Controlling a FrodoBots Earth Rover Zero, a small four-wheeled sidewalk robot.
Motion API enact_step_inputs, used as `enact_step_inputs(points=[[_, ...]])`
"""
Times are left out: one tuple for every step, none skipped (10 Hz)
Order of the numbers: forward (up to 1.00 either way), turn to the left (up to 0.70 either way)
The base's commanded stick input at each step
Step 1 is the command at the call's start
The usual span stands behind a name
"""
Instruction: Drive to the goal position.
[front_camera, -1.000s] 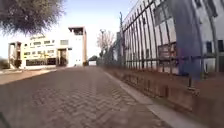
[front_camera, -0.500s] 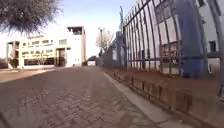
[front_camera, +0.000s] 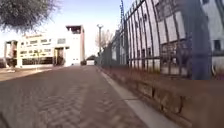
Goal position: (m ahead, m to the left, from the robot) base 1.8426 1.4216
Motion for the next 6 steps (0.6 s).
enact_step_inputs(points=[[1.00, 0.00], [1.00, 0.00], [1.00, 0.00], [1.00, 0.00], [1.00, 0.00], [1.00, 0.00]])
